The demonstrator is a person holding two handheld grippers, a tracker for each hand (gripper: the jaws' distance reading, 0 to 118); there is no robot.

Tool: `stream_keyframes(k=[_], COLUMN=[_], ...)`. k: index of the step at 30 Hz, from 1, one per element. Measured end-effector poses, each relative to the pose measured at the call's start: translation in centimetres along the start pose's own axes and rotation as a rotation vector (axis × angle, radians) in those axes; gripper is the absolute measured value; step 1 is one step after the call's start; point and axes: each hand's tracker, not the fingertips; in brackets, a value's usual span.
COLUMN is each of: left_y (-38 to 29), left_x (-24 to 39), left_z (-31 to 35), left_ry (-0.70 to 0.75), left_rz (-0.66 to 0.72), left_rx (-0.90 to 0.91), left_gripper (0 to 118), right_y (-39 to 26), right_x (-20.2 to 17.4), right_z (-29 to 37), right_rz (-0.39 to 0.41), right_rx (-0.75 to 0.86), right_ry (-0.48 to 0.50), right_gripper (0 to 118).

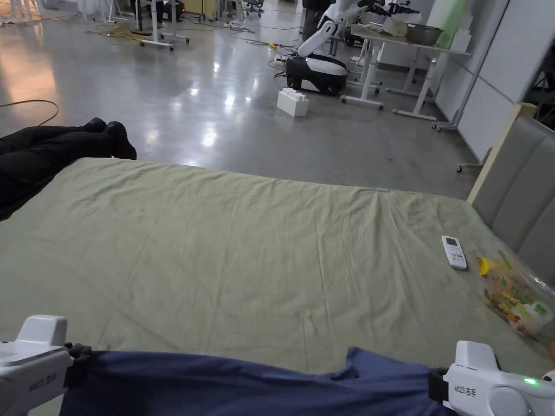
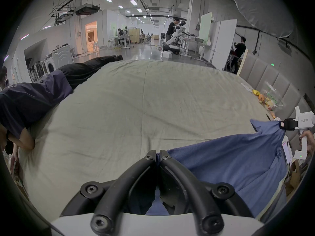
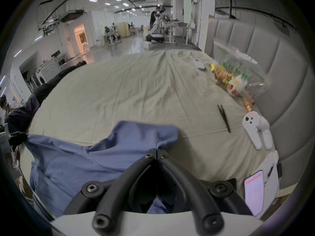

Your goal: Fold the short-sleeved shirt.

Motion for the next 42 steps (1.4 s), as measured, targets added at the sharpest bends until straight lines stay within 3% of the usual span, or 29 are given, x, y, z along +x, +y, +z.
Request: stream_keyframes(k=[6, 14, 20, 25, 34, 36, 37, 40, 42], left_y=[-1.2, -6.2, -11.8, -16.4, -19.3, -18.7, -18.3, -16.9, -15.4], left_x=[-2.1, -3.8, -4.1, -4.3, -3.5, -3.1, -2.9, -2.6, -2.2], left_z=[4.4, 9.4, 11.2, 10.6, 7.6, 7.9, 8.1, 8.5, 8.9], left_ry=[-0.020, -0.042, -0.046, -0.033, 0.016, 0.026, 0.052, 0.085, 0.054], left_rz=[0.033, 0.041, 0.021, 0.029, 0.030, 0.019, -0.007, -0.029, 0.001], left_rx=[0.062, 0.046, -0.074, -0.183, -0.218, -0.222, -0.218, -0.196, -0.135], left_gripper=[3, 3, 3, 3, 4, 13, 24, 52, 57], right_y=[-2.2, -8.1, -13.7, -17.4, -20.0, -19.9, -19.6, -18.1, -16.5], right_x=[-0.5, -0.3, 0.7, 1.9, 1.5, 0.8, 0.5, -0.3, -0.7], right_z=[6.8, 11.8, 11.6, 9.7, 6.8, 6.9, 7.1, 8.6, 9.9], right_rz=[0.071, 0.129, 0.118, 0.062, 0.032, 0.054, 0.069, 0.117, 0.114], right_rx=[0.054, -0.008, -0.128, -0.210, -0.201, -0.191, -0.184, -0.151, -0.073], right_ry=[0.015, 0.014, 0.005, 0.013, 0.004, -0.017, -0.037, -0.147, -0.139], right_gripper=[1, 1, 1, 1, 1, 10, 22, 78, 89])
